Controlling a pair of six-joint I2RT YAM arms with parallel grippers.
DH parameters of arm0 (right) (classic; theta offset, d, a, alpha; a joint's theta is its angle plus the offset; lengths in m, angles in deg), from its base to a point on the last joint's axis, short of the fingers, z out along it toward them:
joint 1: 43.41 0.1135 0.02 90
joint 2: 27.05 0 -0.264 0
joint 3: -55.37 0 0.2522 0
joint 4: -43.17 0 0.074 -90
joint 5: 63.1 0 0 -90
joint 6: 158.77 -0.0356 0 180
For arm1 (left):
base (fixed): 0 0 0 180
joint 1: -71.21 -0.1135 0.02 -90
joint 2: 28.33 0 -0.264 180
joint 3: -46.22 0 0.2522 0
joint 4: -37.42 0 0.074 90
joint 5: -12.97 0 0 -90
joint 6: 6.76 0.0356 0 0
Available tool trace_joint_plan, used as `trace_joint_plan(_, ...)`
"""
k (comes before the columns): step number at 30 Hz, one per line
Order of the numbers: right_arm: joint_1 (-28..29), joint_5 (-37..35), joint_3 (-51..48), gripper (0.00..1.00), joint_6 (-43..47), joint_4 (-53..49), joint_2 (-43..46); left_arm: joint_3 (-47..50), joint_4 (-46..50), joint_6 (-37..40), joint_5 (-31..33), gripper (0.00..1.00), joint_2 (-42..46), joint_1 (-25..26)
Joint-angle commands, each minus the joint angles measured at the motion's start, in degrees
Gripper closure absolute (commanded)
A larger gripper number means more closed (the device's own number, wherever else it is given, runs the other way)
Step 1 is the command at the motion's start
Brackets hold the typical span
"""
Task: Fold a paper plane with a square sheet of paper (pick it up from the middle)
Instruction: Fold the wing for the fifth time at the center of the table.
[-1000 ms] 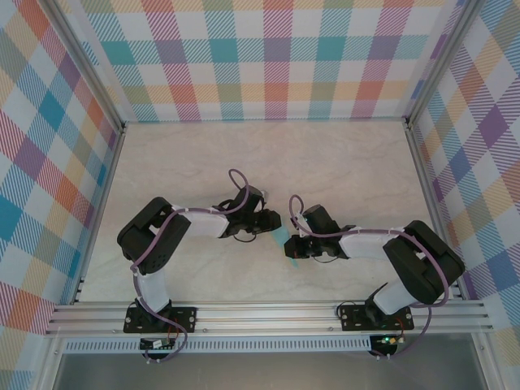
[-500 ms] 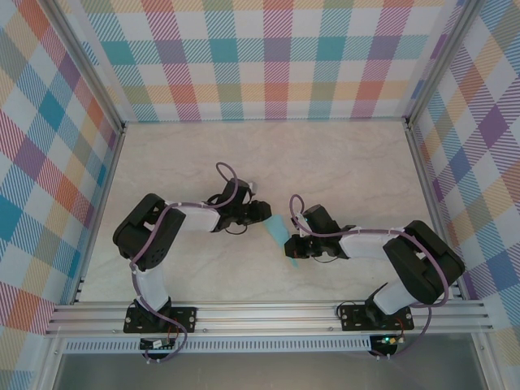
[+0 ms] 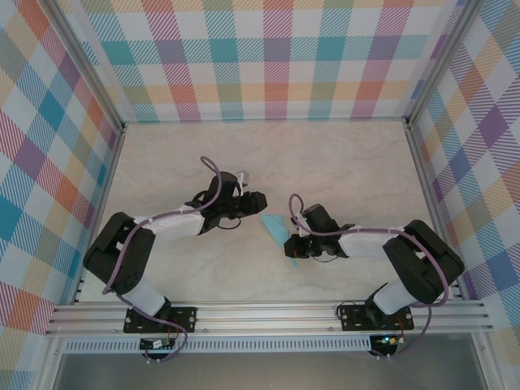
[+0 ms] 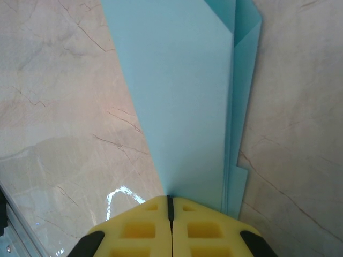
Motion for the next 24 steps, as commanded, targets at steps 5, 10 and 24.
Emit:
trace_joint_plan(5, 0.1, -3.3, 0.2, 0.94, 0.3, -9.5, -2.2, 1.5, -1.8, -4.5, -0.9, 0.67, -3.4, 6.9)
trace_joint_plan(10, 0.0, -3.3, 0.3, 0.94, -0.3, -8.8, -1.8, 0.1, -2.7, -6.0, 2.0, 0.7, -9.5, 10.5)
trace_joint_plan(24, 0.0, -0.2, -0.3, 0.91, -1.2, -10.4, -0.1, 1.2, -5.7, -9.0, 6.5, 0.75, -19.9, 12.2)
